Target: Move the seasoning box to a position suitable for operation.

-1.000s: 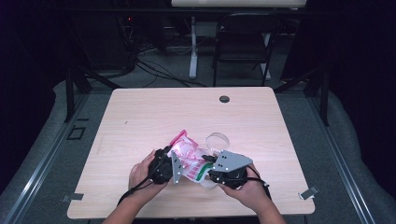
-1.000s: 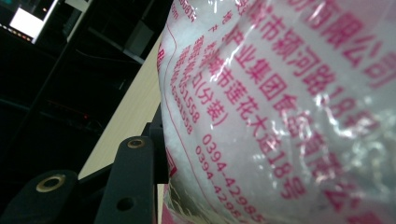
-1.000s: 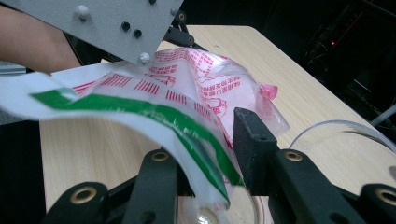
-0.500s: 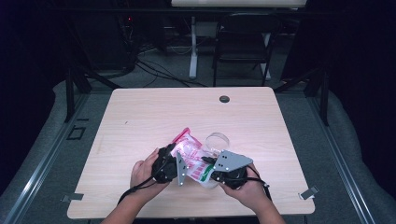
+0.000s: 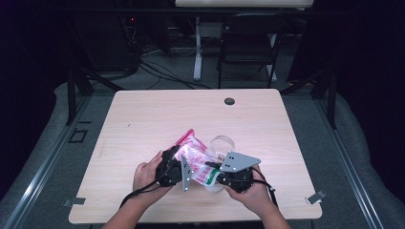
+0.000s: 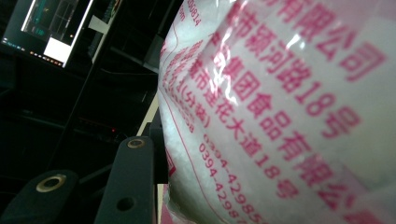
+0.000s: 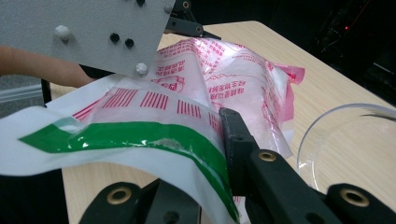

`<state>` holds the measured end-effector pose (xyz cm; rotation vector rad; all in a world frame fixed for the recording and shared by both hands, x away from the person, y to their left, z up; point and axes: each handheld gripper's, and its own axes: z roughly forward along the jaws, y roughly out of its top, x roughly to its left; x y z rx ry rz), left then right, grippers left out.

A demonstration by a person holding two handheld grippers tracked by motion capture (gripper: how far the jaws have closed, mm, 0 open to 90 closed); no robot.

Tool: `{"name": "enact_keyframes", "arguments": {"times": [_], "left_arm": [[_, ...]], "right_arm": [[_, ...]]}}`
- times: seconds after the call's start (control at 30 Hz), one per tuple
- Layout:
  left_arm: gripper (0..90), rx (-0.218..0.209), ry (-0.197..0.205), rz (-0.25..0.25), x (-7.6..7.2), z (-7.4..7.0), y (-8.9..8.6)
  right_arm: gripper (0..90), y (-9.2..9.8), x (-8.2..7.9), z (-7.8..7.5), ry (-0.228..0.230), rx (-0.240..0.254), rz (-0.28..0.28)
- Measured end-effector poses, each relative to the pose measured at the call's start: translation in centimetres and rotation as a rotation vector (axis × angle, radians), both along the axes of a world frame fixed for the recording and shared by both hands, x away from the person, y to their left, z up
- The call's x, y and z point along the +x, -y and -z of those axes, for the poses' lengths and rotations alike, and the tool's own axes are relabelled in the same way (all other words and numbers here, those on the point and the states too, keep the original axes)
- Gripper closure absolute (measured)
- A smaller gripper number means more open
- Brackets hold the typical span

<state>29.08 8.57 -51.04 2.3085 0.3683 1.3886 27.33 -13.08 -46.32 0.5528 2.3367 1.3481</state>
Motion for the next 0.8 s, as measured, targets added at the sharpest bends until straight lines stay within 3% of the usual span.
{"name": "enact_keyframes", "arguments": {"times": [0.07,0.27,0.8], "left_arm": [[59.8,0.021,0.013,0.002,-0.03,-0.12,0.01],[59.8,0.030,0.029,-0.001,-0.07,-0.08,0.11],[59.9,0.060,0.075,0.006,-0.07,-0.27,0.03]], "right_arm": [[87.5,0.04,0.07,0.08,-0.021,0.017,0.008],[88.5,0.25,0.28,0.33,-0.064,0.045,0.009],[88.8,0.27,0.33,0.45,-0.078,0.064,0.005]]}}
